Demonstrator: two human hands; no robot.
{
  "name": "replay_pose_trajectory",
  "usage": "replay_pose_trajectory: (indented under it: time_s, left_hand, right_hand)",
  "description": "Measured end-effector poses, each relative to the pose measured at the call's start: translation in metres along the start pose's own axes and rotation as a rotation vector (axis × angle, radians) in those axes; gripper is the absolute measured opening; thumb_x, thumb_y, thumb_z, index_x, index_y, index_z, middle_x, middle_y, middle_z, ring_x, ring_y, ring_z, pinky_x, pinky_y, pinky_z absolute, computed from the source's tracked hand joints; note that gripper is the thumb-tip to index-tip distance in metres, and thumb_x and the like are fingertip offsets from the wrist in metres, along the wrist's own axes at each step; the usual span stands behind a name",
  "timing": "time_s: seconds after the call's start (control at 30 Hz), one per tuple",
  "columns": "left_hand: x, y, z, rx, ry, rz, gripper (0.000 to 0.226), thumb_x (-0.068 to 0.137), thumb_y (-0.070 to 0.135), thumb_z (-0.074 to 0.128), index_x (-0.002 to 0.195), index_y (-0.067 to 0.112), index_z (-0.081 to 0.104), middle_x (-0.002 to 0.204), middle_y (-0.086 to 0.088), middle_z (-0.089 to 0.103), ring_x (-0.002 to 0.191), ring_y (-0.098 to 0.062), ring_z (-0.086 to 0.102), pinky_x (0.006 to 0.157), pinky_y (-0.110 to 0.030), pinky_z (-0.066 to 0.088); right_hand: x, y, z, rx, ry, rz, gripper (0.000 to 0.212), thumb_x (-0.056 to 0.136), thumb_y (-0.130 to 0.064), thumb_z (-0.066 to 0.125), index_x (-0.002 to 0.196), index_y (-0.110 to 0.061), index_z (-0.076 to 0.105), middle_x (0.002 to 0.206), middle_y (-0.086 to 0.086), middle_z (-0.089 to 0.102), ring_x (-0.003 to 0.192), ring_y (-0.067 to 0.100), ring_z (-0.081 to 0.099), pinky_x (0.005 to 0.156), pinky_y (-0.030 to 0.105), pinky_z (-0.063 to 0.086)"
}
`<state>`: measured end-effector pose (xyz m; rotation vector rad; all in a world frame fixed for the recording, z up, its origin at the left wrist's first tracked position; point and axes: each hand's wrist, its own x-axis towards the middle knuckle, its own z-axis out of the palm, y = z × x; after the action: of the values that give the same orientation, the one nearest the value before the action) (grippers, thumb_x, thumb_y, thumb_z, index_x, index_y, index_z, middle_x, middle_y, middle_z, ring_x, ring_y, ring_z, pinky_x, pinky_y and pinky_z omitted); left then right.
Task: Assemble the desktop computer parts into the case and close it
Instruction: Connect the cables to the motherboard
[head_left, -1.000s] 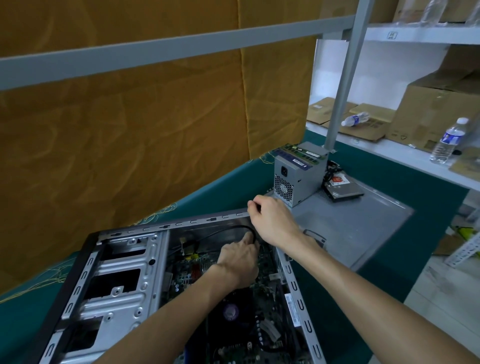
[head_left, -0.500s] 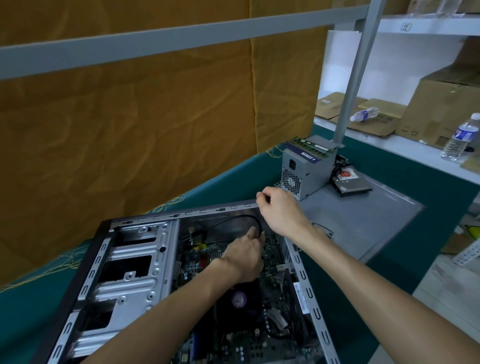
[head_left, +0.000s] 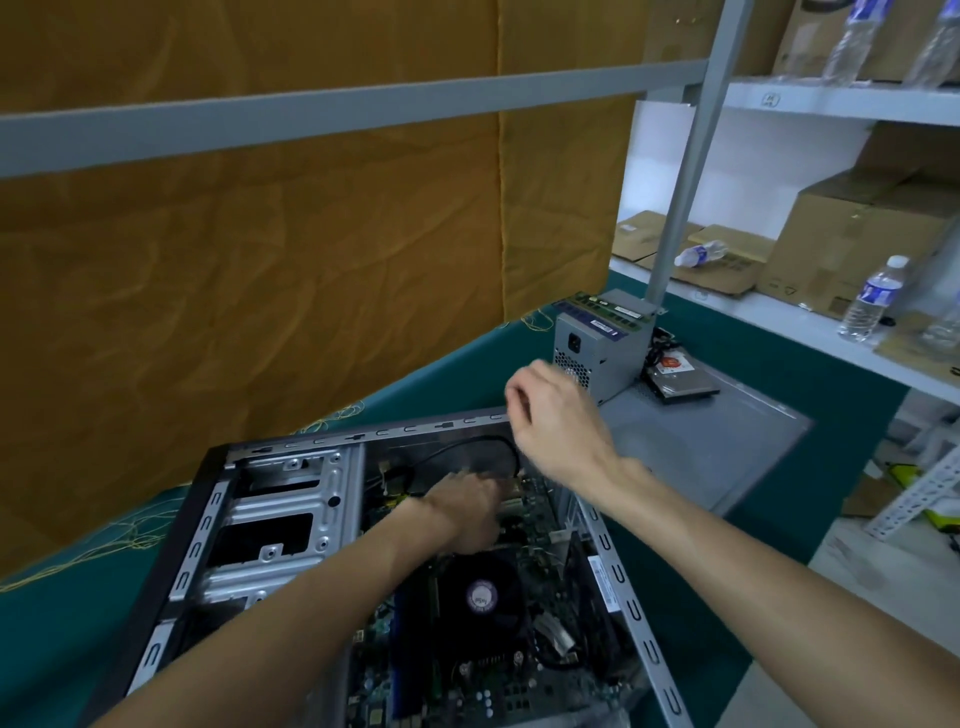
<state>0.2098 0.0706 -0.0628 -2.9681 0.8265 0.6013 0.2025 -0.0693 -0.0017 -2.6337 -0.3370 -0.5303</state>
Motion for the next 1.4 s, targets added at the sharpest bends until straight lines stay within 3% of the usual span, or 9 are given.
replay_pose_trajectory:
  time_s: [0.2,0.3,0.43,0.53,0.67,0.83,1.0,1.23,1.4]
  left_hand:
    - [-0.003,-0.02,-0.003,0.152,-0.009,-0.023,0.055,0.102,0.024,0.049,0.153,0.009,0.038,0.154,-0.018,0.038,0.143,-0.037,0.037,0.119,-0.046,0.031]
    - [-0.004,-0.021,-0.006,0.117,0.001,0.032,0.049,0.102,0.023,0.05,0.15,0.016,0.041,0.142,-0.014,0.057,0.128,-0.034,0.057,0.1,-0.044,0.048]
    - [-0.002,-0.022,-0.004,0.124,-0.045,0.081,0.072,0.102,0.022,0.05,0.163,0.028,0.012,0.142,-0.011,0.058,0.127,-0.033,0.058,0.091,-0.041,0.049]
    - [0.003,-0.021,-0.005,0.096,-0.056,0.112,0.071,0.102,0.022,0.049,0.163,0.028,0.014,0.145,-0.01,0.056,0.127,-0.03,0.058,0.088,-0.037,0.047]
    - [0.006,-0.024,-0.005,0.063,-0.106,0.12,0.069,0.103,0.023,0.049,0.163,0.027,0.014,0.15,-0.009,0.051,0.132,-0.03,0.054,0.098,-0.038,0.046]
    - [0.011,-0.026,-0.004,0.111,-0.101,0.135,0.07,0.103,0.022,0.049,0.163,0.028,0.013,0.149,-0.008,0.052,0.131,-0.03,0.054,0.098,-0.042,0.047]
    - [0.013,-0.023,-0.006,0.141,-0.063,0.143,0.056,0.101,0.018,0.051,0.154,0.021,0.034,0.14,-0.01,0.058,0.126,-0.03,0.058,0.093,-0.039,0.049]
    - [0.017,-0.017,-0.007,0.18,-0.027,0.053,0.038,0.1,0.021,0.052,0.138,0.014,0.051,0.139,-0.007,0.06,0.126,-0.027,0.06,0.093,-0.039,0.049]
    - [0.016,-0.02,-0.009,0.082,-0.017,0.054,0.031,0.1,0.024,0.05,0.128,0.014,0.059,0.133,-0.009,0.064,0.121,-0.027,0.063,0.087,-0.036,0.047]
  right_hand:
    - [-0.032,-0.052,0.011,0.079,-0.597,0.347,0.012,0.089,-0.006,0.046,0.084,-0.009,0.056,0.092,0.008,0.058,0.07,0.024,0.055,0.054,0.034,0.044]
    - [-0.033,-0.052,0.023,-0.042,-0.794,0.513,0.031,0.091,0.004,0.05,0.121,0.0,0.057,0.128,0.018,0.058,0.093,0.031,0.064,0.059,0.03,0.045]
    - [-0.037,-0.044,0.045,-0.188,-0.899,0.63,0.082,0.094,0.008,0.059,0.157,0.011,0.007,0.157,0.028,0.035,0.109,0.038,0.069,0.055,0.033,0.053]
    - [-0.03,-0.038,0.053,-0.204,-0.882,0.666,0.101,0.094,0.004,0.062,0.156,0.004,-0.018,0.165,0.025,0.018,0.127,0.037,0.059,0.088,0.036,0.056]
    - [-0.025,-0.031,0.062,-0.155,-0.861,0.737,0.094,0.096,0.006,0.052,0.159,-0.007,-0.017,0.165,0.024,0.016,0.113,0.038,0.067,0.071,0.033,0.06]
    - [-0.026,-0.026,0.071,-0.289,-0.856,0.676,0.089,0.095,-0.003,0.055,0.162,-0.005,-0.003,0.155,0.023,0.037,0.123,0.037,0.062,0.093,0.04,0.057]
    - [-0.018,-0.029,0.065,-0.267,-0.923,0.77,0.053,0.1,-0.002,0.046,0.148,0.015,0.027,0.056,0.019,0.067,0.037,0.021,0.06,0.037,0.031,0.054]
    - [-0.014,-0.031,0.066,-0.308,-0.973,0.711,0.018,0.099,-0.001,0.053,0.087,0.013,0.054,0.054,0.02,0.066,0.048,0.022,0.07,0.039,0.03,0.054]
    - [-0.013,-0.023,0.067,-0.315,-0.934,0.661,0.018,0.097,0.0,0.053,0.11,0.008,0.062,0.091,0.022,0.072,0.065,0.027,0.075,0.045,0.031,0.058]
